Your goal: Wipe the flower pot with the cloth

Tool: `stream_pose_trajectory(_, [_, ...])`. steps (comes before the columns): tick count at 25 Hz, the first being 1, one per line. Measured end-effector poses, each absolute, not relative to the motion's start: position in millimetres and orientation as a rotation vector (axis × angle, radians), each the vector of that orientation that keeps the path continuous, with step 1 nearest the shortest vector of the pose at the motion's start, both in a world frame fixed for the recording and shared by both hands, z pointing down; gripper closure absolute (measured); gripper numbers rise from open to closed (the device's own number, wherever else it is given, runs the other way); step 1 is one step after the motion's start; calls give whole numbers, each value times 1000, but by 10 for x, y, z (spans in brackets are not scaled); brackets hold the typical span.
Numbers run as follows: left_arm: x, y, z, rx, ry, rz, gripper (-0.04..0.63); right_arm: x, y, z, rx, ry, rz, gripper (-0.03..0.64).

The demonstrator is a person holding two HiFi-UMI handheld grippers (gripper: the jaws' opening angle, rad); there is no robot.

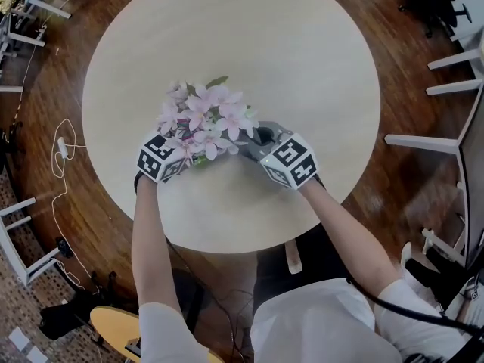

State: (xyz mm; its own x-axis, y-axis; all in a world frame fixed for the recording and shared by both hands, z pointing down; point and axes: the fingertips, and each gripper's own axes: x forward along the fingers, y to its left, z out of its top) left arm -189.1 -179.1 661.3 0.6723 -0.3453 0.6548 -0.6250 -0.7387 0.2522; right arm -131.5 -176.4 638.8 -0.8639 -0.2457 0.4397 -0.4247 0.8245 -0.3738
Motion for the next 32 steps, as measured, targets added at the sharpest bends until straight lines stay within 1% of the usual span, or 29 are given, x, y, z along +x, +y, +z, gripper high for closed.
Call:
stream_pose_trajectory(3, [-1819,-1779,6587,2344,-895,738,74,-1214,-1846,6336,630,-2637,799,618])
stream_pose_trajectory(8, [-1694,-1930,6671,2134,-1213,684,72,-1116,-2118,6362,682,-2630,830,618])
stream_pose_trajectory(11, [-1614,-1868,6701,2056,-1290,645,72,-1090,-2120,6383,691,-2631,841,618])
stream_pose_trajectory(14, [-1478,-1634,6703,2074,-1231,734,30,-1001,-2112,6377,715,-2622,853,618])
stream_pose_trajectory(17, [-1342,-1301,6753,2115,-1131,922,28,-896,-2117,6367,744,-2616,869,618])
stream_pose_trajectory(19, [-1295,-1153,6783,2143,-1108,988,29,-882,-2099,6365,744,-2614,866,618])
stream_pose_trajectory(23, [-1152,-1025,6753,2168,-1084,980,35,-940,-1978,6373,691,-2614,839,618])
stream_pose_trajectory(24, [-1062,-996,6741,2192,-1058,981,44,-964,-1918,6377,660,-2615,833,618])
stream_pose_trajectory(25, [-950,-968,6734,2220,-1022,981,92,-994,-1851,6382,622,-2618,821,618])
stream_pose_trajectory(26, [-832,-941,6733,2245,-983,979,103,-1023,-1787,6389,588,-2620,801,618])
stream_pose_trajectory(28, [-660,-869,6753,2261,-914,959,103,-1048,-1714,6414,563,-2622,772,618])
stream_pose_trajectory(30, [-674,-768,6777,2237,-894,936,103,-1022,-1717,6432,586,-2621,796,618])
stream_pose_trajectory(32, [-920,-693,6790,2187,-944,946,103,-991,-1750,6427,602,-2623,820,618])
